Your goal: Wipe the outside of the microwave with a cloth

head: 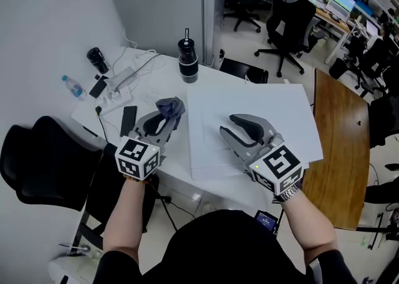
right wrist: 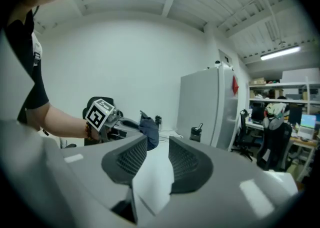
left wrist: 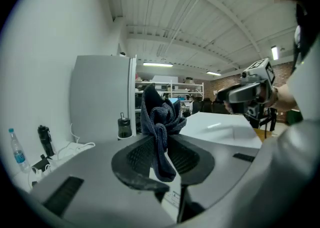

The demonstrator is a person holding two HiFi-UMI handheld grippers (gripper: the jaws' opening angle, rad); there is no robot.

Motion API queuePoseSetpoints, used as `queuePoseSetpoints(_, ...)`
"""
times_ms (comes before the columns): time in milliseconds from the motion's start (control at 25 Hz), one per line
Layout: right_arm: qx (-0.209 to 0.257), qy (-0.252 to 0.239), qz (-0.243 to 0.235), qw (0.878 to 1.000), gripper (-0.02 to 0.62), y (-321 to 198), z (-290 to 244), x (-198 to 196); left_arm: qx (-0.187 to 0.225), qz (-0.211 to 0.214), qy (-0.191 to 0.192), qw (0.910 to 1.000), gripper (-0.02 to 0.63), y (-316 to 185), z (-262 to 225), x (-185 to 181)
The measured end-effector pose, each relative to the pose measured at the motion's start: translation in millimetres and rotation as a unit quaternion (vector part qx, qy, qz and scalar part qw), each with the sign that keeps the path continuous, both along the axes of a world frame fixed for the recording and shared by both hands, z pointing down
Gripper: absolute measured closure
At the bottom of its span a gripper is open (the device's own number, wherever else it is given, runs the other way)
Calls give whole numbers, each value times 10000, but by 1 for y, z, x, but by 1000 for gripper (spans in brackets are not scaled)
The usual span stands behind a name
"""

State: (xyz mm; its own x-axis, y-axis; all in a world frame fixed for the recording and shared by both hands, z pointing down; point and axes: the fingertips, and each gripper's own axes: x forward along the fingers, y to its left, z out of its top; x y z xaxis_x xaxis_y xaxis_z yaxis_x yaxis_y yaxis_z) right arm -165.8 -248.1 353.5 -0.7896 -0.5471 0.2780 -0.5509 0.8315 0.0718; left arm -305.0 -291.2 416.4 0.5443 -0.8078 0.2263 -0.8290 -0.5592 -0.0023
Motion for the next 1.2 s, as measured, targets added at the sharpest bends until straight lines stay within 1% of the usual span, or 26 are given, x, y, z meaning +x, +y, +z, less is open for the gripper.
queuePoseSetpoints(160,27,101,-673,9977,431,10,0,-25,283,695,154,9971,528,35,-37,15)
queuePoseSetpoints(240,41,108,-956,9953,409,15,-1,-36,341,1090,222,9932,528,53,-50,23)
queuePoseSetpoints(360,8,29,-1425,9898,375,26,-6,-49,323,1679,225,9850,526,79,-62,37)
queuePoseSetpoints(440,-29,-2,-1791,9838,350,37,-9,-57,242,2012,297,9788,525,93,-67,44)
queuePoseSetpoints(520,-116,-21,-2165,9762,341,49,-9,-64,130,2300,439,9721,525,105,-70,49)
queuePoseSetpoints(640,-408,-186,-2659,9630,339,68,-9,-67,-41,2675,643,9614,525,121,-70,54)
queuePoseSetpoints(720,-562,-283,-2875,9557,356,77,-9,-68,-115,2835,726,9561,525,128,-69,56)
queuePoseSetpoints(760,-600,-295,-2939,9535,372,81,-8,-68,-136,2884,735,9546,525,129,-69,57)
queuePoseSetpoints(840,-599,-271,-2965,9528,410,83,-7,-69,-151,2923,715,9535,525,129,-68,58)
queuePoseSetpoints(920,-557,-244,-2852,9566,442,81,-6,-70,-110,2838,660,9565,522,126,-67,57)
queuePoseSetpoints(1000,-502,-212,-2598,9641,472,75,-4,-70,8,2603,544,9640,508,120,-66,53)
queuePoseSetpoints(1080,-512,-190,-2250,9728,483,65,-1,-69,145,2287,422,9725,485,111,-64,47)
queuePoseSetpoints(1200,-708,-89,-1661,9835,487,46,8,-66,361,1741,363,9834,469,98,-66,32)
